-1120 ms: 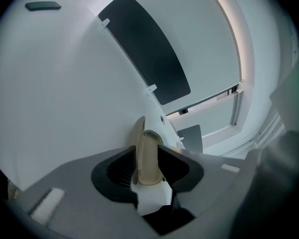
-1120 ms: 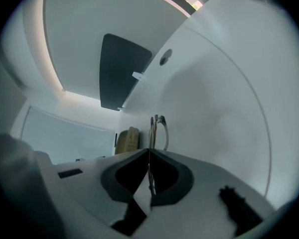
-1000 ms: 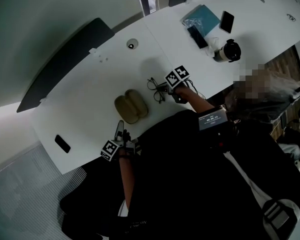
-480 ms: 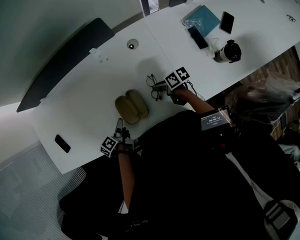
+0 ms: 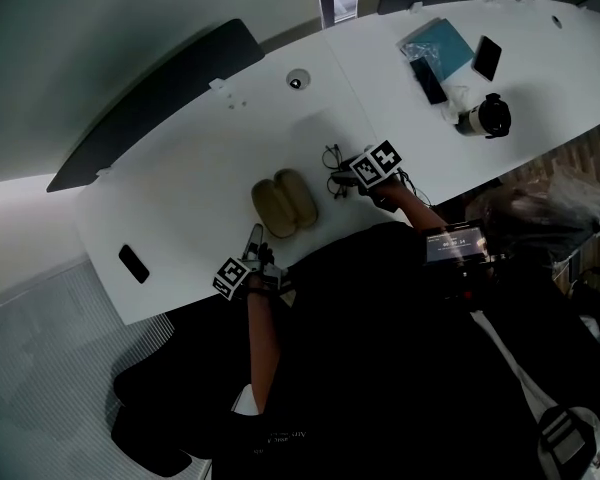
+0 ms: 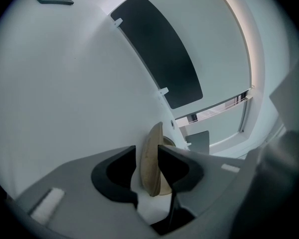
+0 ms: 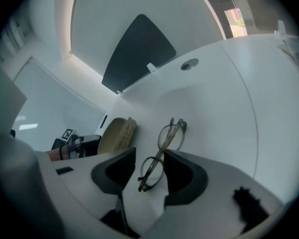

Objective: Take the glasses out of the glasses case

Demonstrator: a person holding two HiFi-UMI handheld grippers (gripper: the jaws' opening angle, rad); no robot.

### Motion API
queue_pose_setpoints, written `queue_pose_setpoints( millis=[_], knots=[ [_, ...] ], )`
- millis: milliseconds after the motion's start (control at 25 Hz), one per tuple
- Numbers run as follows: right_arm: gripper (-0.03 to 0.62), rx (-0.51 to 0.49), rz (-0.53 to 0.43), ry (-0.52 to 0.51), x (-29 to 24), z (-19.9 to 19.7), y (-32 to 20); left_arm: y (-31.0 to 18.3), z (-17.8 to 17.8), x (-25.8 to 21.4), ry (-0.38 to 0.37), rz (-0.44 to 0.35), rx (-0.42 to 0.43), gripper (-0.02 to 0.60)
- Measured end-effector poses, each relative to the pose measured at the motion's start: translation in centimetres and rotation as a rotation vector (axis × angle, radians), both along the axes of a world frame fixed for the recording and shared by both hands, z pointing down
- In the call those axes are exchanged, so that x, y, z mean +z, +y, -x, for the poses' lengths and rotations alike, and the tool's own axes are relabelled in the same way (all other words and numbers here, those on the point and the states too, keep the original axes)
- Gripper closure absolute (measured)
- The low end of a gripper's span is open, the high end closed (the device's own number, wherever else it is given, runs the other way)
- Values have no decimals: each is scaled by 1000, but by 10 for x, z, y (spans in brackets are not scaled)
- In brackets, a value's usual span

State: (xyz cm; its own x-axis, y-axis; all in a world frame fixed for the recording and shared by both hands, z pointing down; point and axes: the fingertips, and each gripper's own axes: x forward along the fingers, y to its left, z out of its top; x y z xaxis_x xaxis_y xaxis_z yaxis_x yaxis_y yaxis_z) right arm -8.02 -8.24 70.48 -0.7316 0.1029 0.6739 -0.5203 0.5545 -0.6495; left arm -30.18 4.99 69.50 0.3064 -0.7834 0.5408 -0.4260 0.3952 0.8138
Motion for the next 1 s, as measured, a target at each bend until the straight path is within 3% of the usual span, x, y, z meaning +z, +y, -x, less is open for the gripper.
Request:
queue_pose_setpoints(
  millis=[120, 240, 360, 480, 640, 840, 1000],
  knots=[
    [416, -1, -78, 30, -5, -1, -8, 1, -2, 1, -1, 3, 1, 442],
    [416, 22, -273, 26, -28, 1, -32, 1, -3, 6, -1, 8, 7, 442],
    [416, -56, -440, -56, -59, 26, -34, 1, -1, 12, 0, 16, 13, 442],
    [416, -211, -424, -122, -61, 61, 1, 0, -1, 17, 16, 19, 11, 442],
    [418, -377, -342, -110, -37, 81, 45, -3, -1, 16, 47, -2, -9, 442],
    [418, -413, -303, -109, -31, 88, 60, -5, -5, 12, 82, -25, -19, 443],
    [418, -434, -329, -112, -29, 95, 59, -9, -6, 4, 101, -46, -12, 472]
  ],
)
